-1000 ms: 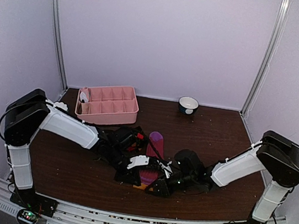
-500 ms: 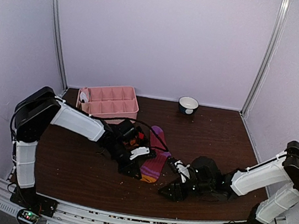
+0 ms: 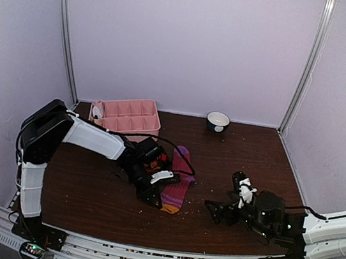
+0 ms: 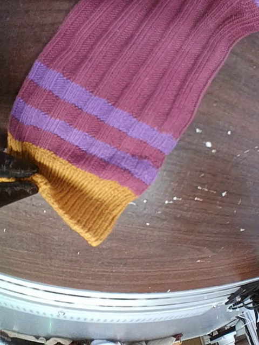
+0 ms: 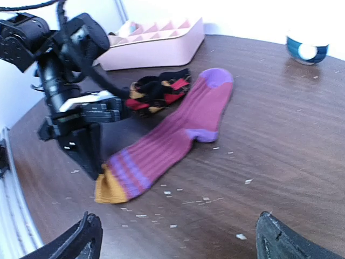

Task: Roll the socks
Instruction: Roll the sock at the center of the board.

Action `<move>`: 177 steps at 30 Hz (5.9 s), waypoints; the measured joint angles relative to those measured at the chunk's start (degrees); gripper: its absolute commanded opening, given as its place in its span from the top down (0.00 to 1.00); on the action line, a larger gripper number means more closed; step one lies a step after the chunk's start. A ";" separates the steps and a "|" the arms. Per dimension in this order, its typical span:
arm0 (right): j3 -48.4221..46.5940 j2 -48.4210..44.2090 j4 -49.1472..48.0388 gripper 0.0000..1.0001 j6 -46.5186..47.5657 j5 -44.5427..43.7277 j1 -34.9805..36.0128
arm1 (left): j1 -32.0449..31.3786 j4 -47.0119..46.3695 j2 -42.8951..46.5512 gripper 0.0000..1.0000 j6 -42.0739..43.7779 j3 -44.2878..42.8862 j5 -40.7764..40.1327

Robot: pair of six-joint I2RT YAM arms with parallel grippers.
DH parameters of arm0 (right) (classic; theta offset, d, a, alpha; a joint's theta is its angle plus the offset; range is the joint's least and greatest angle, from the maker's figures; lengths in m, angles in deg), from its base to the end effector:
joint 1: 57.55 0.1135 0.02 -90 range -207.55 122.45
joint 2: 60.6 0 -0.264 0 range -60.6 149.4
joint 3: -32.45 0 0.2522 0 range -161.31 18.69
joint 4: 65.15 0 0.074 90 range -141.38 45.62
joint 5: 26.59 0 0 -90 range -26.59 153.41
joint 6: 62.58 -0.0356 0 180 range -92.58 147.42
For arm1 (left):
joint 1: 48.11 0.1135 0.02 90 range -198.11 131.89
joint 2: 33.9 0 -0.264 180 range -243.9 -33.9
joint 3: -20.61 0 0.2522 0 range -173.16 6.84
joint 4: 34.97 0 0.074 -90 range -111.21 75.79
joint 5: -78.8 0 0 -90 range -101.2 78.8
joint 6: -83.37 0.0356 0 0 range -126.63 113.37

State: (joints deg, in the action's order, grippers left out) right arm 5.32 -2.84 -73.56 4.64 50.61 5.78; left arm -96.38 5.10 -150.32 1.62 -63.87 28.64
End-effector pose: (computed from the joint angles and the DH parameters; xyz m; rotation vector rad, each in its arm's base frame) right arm 0.0954 0.1723 0.1672 -0.5581 1.9507 0.7620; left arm 0.2378 -0.3008 0.1201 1.5067 2.4546 -1.1349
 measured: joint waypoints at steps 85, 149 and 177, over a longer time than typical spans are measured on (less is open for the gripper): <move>-22.34 43.98 -4.81 1.00 14.45 38.86 -6.67 | 4.52 1.22 13.46 0.52 11.69 9.38 8.17; -32.89 53.51 3.43 1.00 0.15 61.13 -16.61 | -7.87 -5.20 7.37 0.65 34.73 6.25 -18.82; -25.33 41.83 8.63 0.65 3.74 53.31 -17.51 | -6.43 5.66 1.20 1.00 33.51 -3.65 -13.33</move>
State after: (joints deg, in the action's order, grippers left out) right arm -20.01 38.99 -64.92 8.38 103.92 -11.72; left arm -102.80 10.76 -149.12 35.13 -67.52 15.31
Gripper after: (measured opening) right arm 0.341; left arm 0.012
